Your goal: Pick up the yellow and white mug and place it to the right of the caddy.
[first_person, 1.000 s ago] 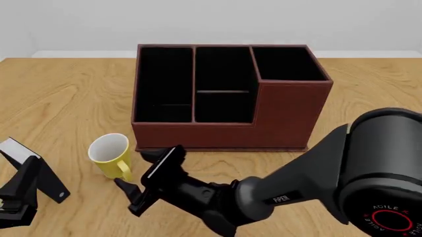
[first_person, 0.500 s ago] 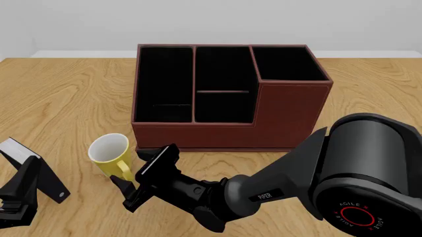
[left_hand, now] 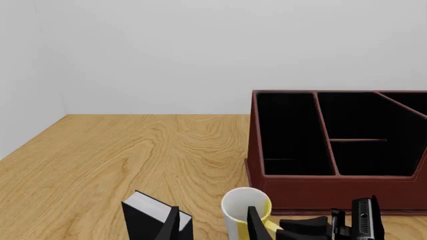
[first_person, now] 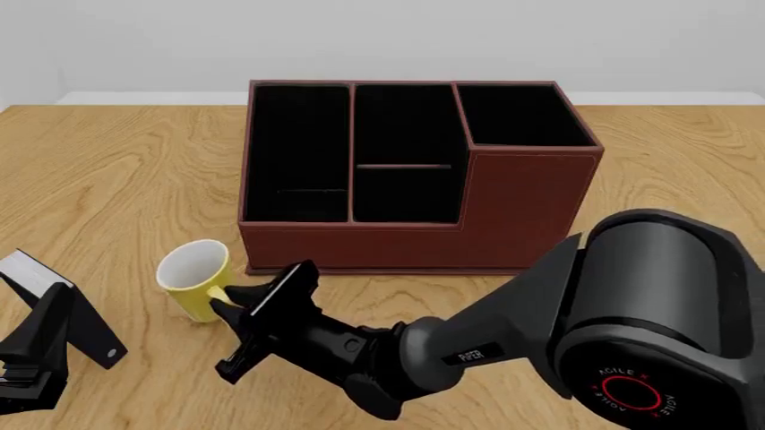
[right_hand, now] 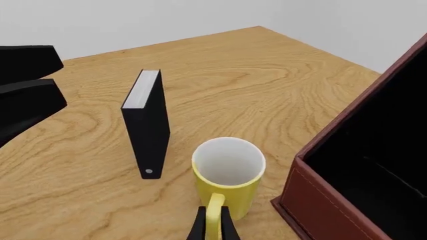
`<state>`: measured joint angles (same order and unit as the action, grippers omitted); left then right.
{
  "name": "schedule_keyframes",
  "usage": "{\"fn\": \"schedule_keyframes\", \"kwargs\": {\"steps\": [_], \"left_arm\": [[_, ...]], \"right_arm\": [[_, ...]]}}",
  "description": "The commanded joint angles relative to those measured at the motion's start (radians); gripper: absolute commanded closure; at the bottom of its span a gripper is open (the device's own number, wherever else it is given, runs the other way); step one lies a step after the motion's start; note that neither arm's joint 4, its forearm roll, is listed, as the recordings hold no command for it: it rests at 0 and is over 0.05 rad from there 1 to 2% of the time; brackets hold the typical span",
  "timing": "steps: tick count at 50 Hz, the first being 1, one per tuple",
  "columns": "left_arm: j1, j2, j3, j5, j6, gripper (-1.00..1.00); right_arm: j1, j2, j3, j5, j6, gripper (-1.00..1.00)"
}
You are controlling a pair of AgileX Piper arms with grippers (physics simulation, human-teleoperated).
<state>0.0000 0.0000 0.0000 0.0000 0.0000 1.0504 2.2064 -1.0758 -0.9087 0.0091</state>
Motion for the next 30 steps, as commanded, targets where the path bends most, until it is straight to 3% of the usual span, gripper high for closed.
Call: {"fn": "schedule_keyframes", "kwargs": {"steps": [1,9,30], "left_arm": [[0.000,0.000,0.000,0.000,0.000,-1.00],[0.000,0.000,0.000,0.000,0.000,-1.00],[0.000,0.000,0.000,0.000,0.000,-1.00]], "right_arm": [[-0.010,0.038,0.021,0.003,-0.001,1.00],[-0.003,-0.078,0.132,-0.077,-0.041,1.00],[0.035,-0.410,0.343,-0.075,-0.115,1.00]]}}
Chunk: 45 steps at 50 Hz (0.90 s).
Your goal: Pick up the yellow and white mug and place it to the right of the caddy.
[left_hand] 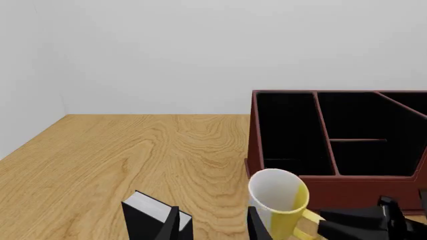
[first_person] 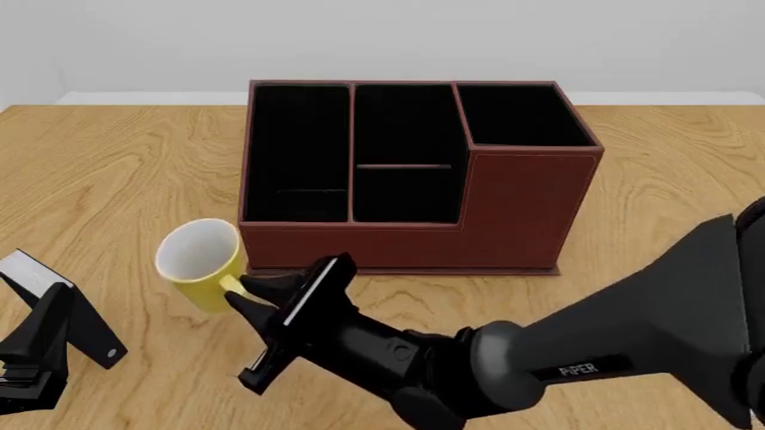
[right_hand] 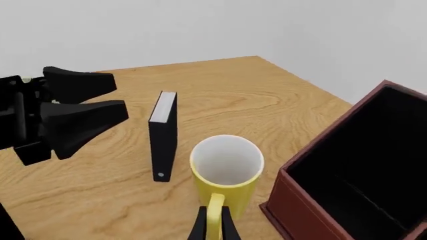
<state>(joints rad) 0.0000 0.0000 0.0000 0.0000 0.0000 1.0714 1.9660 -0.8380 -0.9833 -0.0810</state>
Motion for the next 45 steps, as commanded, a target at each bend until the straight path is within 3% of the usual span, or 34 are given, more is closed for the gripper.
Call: {"fn": "schedule_keyframes", "kwargs": {"steps": [1,20,27,40,45], "left_arm": [[0.000,0.000,0.000,0.000,0.000,-1.00],[0.000,0.000,0.000,0.000,0.000,-1.00],[0.000,0.000,0.000,0.000,0.000,-1.00],[0.000,0.000,0.000,0.000,0.000,-1.00],[0.000,0.000,0.000,0.000,0.000,-1.00]], "right_arm": [[0.016,-0.184,0.113,0.002,-0.029,1.00],[0.039,-0.523,0.240,0.102,-0.117,1.00],[0.023,-0.633,0.249,0.170,-0.113,1.00],[0.008,-0.819,0.285,0.258,-0.167,1.00],[-0.010,-0.884,0.290,0.307,-0.164,1.00]]}}
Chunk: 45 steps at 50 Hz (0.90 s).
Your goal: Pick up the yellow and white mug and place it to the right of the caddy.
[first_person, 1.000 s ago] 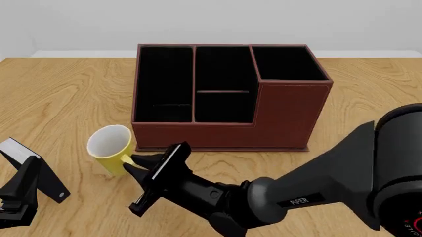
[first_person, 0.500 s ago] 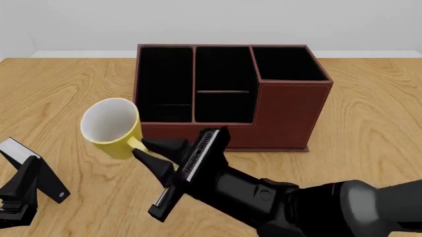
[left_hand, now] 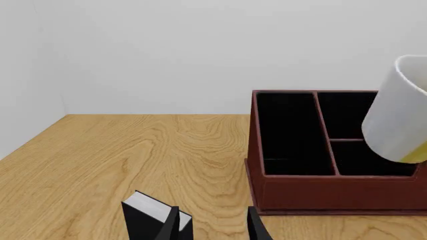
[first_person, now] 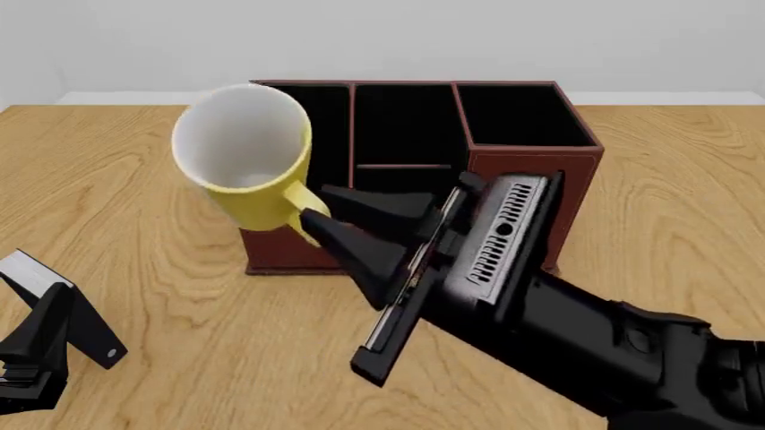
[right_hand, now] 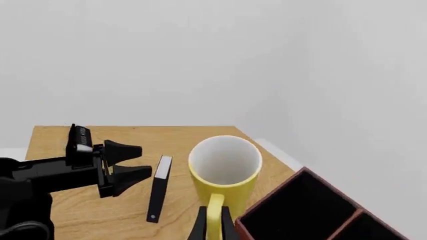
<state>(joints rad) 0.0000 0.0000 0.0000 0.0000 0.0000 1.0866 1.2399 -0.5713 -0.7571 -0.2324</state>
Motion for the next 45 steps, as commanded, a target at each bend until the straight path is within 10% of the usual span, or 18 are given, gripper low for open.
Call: {"fn": "schedule_keyframes", "kwargs": {"steps": [1,45], "left_arm": [[0.000,0.000,0.000,0.000,0.000,-1.00],[0.000,0.000,0.000,0.000,0.000,-1.00]], "right_arm": [[-0.025,-0.171,0.023,0.094,-0.010,1.00],[-0.256,-0.686,0.055,0.467,-0.035,1.00]]}}
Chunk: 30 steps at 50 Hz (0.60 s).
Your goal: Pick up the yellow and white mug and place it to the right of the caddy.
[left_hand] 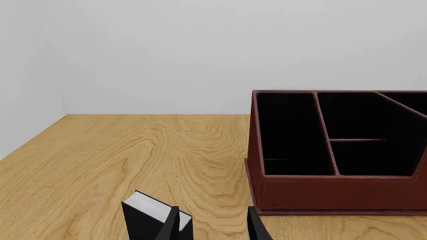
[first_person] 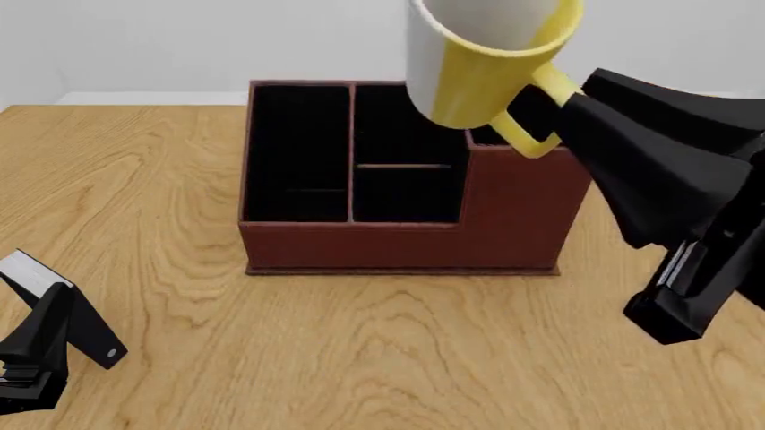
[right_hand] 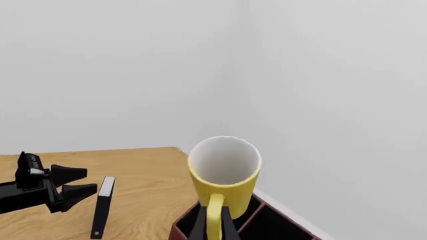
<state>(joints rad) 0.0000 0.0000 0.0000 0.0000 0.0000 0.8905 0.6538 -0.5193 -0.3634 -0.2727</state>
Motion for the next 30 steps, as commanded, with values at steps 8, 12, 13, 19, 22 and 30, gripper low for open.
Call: {"fn": "schedule_keyframes", "kwargs": {"steps": [8,12,13,19,22,30], "left_arm": [[0.000,0.000,0.000,0.000,0.000,-1.00],[0.000,0.000,0.000,0.000,0.000,-1.00],[0.000,0.000,0.000,0.000,0.000,-1.00],[0.000,0.000,0.000,0.000,0.000,-1.00],[0.000,0.000,0.000,0.000,0.000,-1.00],[0.000,0.000,0.000,0.000,0.000,-1.00]], "right_arm": [[-0.105,-0.133,-0.004,0.098,-0.004,1.00],[-0.144,-0.150,-0.014,0.121,-0.004,1.00],[-0.144,-0.150,-0.014,0.121,-0.004,1.00],[-0.171,-0.156,-0.022,0.133,0.001,1.00],[-0.191,-0.162,-0.023,0.139,0.001,1.00],[-0.228,-0.167,-0.029,0.147,0.000,1.00]]}}
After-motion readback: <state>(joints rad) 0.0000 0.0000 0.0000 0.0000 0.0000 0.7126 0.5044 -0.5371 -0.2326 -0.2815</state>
